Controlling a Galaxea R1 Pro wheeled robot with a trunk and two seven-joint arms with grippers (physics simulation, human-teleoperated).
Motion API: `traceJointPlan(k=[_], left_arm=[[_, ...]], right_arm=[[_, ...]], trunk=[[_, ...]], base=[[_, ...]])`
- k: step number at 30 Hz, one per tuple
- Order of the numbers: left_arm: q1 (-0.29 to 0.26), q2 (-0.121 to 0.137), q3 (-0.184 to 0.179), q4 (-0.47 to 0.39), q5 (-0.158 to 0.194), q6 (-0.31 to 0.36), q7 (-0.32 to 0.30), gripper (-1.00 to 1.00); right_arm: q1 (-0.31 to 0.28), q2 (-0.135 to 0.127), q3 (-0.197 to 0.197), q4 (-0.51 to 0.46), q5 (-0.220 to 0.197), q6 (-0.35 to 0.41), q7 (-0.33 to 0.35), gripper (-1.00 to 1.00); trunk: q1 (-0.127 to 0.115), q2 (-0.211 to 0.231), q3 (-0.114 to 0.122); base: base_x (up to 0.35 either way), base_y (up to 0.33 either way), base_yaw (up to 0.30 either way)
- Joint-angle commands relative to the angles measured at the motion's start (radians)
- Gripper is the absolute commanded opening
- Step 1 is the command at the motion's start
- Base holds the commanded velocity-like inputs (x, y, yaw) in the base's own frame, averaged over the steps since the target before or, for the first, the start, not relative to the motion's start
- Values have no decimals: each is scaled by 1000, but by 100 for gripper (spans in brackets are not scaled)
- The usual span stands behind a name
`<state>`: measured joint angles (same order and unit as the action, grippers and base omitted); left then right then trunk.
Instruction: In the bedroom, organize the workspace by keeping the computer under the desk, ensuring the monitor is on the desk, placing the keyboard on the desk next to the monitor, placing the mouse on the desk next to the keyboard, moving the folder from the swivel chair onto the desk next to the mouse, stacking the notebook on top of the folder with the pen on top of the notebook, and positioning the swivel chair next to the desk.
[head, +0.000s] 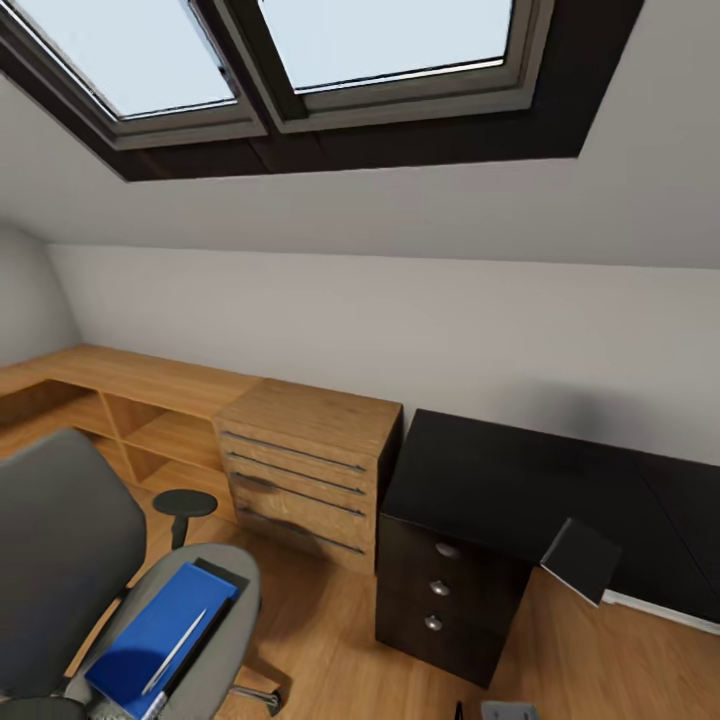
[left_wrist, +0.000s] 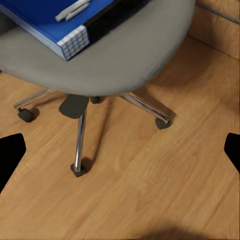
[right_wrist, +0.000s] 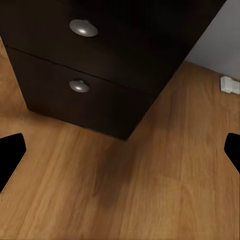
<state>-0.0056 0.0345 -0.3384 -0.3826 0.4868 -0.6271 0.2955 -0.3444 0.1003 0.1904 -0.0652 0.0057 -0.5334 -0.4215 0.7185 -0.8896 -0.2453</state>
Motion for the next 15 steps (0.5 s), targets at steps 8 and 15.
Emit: traceJointPlan(k=[8, 15], left_arm=[[-1, -14, -70, 73, -22, -225, 7, 100], [-1, -25, -111, 118, -44, -290, 10, 100]], right_arm=[[-1, 6, 9, 39, 5, -118, -8, 100], [3, 7, 9, 70, 8, -306, -9, 100]], trunk=[[0, -1, -1], [0, -1, -1]], base=[[0, 0, 286], [0, 0, 286]])
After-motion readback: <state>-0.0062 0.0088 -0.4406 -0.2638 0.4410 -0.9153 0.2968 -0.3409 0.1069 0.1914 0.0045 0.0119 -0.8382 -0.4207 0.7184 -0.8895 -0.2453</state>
